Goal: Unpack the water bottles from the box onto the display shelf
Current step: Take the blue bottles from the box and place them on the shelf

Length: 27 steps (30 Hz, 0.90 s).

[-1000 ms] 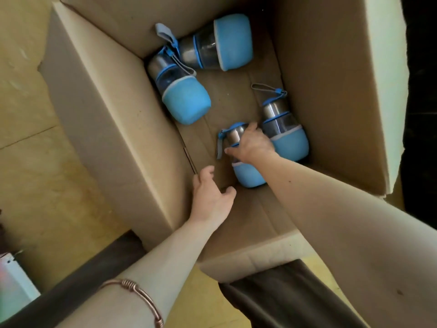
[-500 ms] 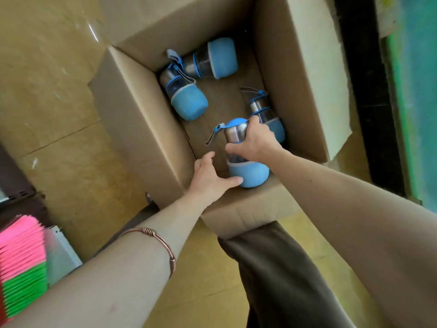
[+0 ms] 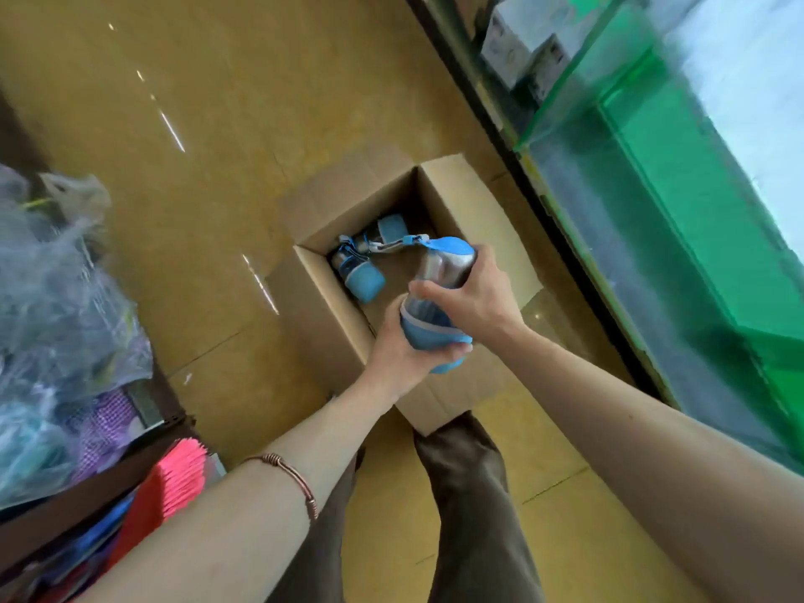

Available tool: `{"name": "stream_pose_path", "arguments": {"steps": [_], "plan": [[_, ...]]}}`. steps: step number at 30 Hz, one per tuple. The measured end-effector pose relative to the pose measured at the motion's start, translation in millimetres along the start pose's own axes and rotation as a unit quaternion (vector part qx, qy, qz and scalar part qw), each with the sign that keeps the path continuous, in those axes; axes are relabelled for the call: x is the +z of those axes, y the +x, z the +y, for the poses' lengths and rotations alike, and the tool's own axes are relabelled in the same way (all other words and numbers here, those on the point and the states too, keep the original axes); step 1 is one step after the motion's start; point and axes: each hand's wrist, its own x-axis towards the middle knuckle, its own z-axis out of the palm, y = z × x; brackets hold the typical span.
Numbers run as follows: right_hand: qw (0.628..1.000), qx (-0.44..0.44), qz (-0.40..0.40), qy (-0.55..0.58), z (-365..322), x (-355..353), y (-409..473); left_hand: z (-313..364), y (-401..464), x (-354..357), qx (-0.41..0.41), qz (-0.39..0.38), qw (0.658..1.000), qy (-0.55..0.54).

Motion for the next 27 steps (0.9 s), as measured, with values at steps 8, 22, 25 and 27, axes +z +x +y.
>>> {"name": "stream_pose_path", "arguments": {"steps": [8,22,25,27], "plan": [[0.996,-0.011,0.079,0.037,-80,-95,-116,91,-84,-10,0.159,-0.074,0.982,0.068],[0.934,-0.067,0.344,0.076,-150,-186,-334,205,-254,16,0.353,-0.236,0.895,0.138],[0.918,-0.077,0.381,0.072,-152,-206,-371,213,-288,37,0.384,-0.252,0.879,0.125],[0.906,-0.091,0.407,0.064,-149,-219,-398,215,-312,53,0.405,-0.259,0.869,0.114]]}}
